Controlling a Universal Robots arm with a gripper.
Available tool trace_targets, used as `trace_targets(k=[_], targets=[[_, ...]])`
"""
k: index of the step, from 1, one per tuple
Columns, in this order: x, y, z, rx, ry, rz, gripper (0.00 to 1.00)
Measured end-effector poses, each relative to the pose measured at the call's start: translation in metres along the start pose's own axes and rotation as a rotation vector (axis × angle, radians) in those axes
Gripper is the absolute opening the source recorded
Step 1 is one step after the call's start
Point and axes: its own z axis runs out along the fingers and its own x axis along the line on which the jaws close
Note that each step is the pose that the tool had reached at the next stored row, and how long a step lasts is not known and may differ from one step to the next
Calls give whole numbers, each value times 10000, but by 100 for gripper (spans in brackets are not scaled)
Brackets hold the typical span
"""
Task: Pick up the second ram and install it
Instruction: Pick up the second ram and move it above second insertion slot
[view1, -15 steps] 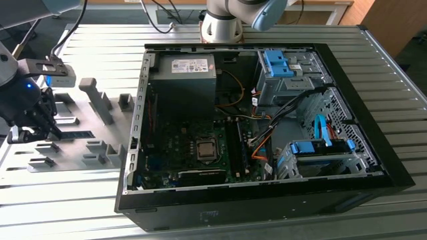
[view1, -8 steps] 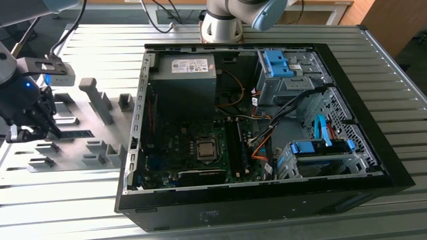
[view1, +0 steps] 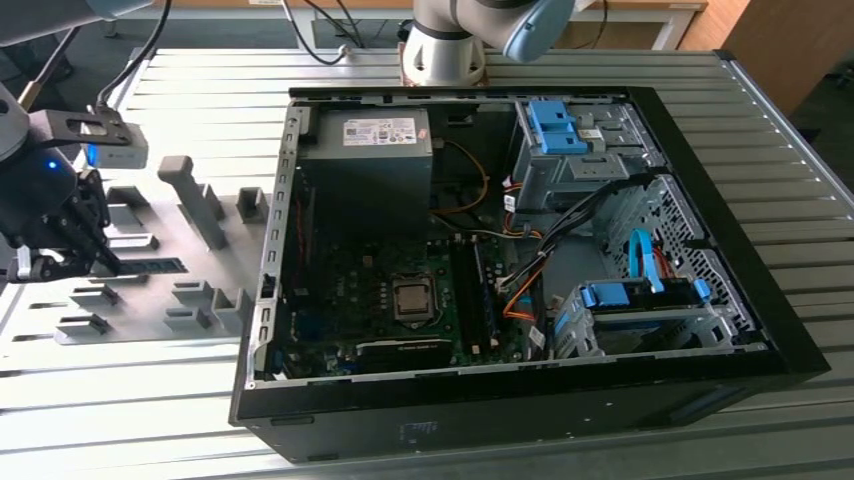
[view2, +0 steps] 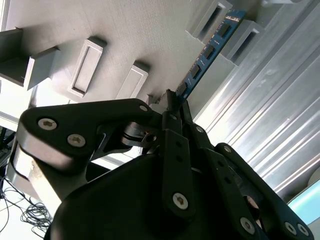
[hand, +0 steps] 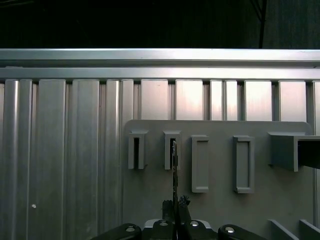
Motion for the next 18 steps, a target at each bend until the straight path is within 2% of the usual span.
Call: trace_targets(k=[15, 18], targets=[[-1, 0, -24, 1, 6, 0, 15], [-5, 0, -24, 0, 28, 1, 15]])
